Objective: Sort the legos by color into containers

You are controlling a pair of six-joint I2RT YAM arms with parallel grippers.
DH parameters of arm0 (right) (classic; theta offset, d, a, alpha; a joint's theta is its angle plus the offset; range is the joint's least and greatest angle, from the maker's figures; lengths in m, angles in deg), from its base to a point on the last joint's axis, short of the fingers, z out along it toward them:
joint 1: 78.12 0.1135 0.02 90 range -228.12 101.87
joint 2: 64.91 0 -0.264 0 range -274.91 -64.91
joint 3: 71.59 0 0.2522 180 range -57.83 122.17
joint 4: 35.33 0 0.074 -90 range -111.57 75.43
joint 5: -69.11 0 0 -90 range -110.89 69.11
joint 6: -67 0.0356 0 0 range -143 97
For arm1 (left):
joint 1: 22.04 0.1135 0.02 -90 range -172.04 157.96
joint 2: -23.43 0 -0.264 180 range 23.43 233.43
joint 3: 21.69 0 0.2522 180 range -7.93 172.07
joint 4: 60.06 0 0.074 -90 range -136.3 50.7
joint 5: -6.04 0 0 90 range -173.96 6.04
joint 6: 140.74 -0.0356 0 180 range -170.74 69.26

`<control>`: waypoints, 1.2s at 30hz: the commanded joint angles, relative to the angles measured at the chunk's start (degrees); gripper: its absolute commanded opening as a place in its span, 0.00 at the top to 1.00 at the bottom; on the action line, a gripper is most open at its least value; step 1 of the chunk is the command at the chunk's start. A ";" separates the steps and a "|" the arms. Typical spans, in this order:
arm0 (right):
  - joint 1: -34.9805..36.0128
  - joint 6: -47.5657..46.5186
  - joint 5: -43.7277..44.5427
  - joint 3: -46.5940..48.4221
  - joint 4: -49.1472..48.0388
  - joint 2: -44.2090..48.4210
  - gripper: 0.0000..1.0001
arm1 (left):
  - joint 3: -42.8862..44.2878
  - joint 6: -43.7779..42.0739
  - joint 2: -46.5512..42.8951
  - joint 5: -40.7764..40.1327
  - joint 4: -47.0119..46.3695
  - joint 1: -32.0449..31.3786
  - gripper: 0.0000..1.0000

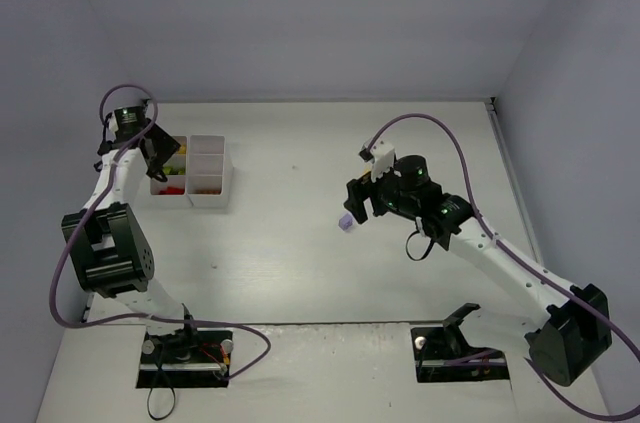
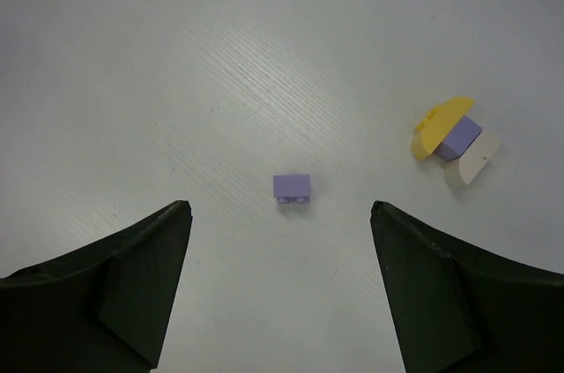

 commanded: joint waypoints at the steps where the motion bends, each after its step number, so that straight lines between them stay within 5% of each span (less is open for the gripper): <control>1: -0.95 3.16 2.99 0.01 -2.31 -0.23 0.22 | 1.91 -1.17 -6.76 1.83 -1.26 -0.62 0.47; 5: -2.88 6.84 4.57 -0.61 -2.05 0.30 0.23 | 1.38 -7.82 -10.11 6.41 -0.38 -6.23 0.46; 12: -8.07 15.71 9.49 -2.54 0.83 3.29 0.22 | -0.55 -17.51 -12.32 10.55 -1.60 -31.07 0.40; 20: -13.25 23.64 15.74 -4.12 6.11 4.87 0.21 | 0.85 -22.00 -4.77 10.02 -6.44 -51.83 0.36; 36: -26.00 26.19 8.44 -9.40 8.67 10.76 0.20 | 15.70 -26.84 17.12 2.74 -1.08 -62.85 0.36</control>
